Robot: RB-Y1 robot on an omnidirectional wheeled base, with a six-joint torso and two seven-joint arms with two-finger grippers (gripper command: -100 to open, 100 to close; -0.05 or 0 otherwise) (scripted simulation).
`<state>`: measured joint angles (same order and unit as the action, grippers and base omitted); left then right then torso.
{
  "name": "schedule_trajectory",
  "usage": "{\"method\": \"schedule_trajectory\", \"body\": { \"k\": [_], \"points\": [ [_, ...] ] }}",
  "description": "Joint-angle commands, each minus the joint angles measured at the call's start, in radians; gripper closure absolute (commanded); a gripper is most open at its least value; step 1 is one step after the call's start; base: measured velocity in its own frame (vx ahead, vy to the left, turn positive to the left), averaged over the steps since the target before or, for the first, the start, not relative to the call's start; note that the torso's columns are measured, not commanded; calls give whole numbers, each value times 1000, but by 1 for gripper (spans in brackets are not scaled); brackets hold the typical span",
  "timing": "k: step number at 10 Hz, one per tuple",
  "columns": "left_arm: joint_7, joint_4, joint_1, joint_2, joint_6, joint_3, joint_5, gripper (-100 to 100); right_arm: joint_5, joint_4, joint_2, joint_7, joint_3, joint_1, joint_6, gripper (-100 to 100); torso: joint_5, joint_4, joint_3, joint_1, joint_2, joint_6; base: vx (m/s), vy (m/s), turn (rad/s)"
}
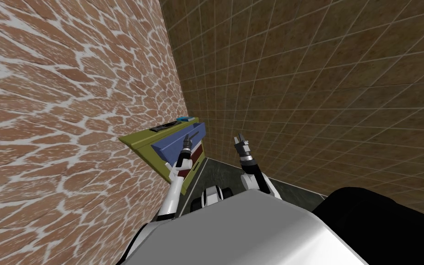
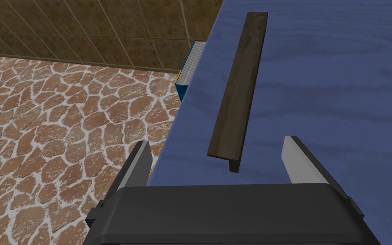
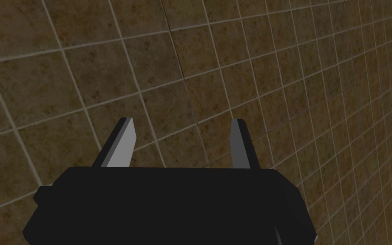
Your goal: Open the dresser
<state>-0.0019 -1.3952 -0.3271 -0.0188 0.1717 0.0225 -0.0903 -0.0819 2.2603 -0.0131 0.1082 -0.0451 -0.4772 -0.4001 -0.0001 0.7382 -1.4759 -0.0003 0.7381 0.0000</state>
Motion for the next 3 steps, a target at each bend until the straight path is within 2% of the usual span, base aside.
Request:
{"method": "schedule_trajectory", "body": {
  "k": [1, 2, 3],
  "points": [
    [25, 66, -63, 13, 15, -18, 34, -100, 0, 0, 0, 0, 0, 0, 0, 0, 0, 0, -1, 0, -1, 0, -38, 7, 64],
    [25, 94, -78, 13, 15, -18, 34, -100, 0, 0, 0, 0, 0, 0, 0, 0, 0, 0, 0, 1, 0, 0, -39, 6, 50],
    [49, 126, -117, 20, 24, -34, 62, -100, 0, 0, 0, 0, 0, 0, 0, 0, 0, 0, 0, 0, 0, 0, -56, 17, 87]
  ]
}}
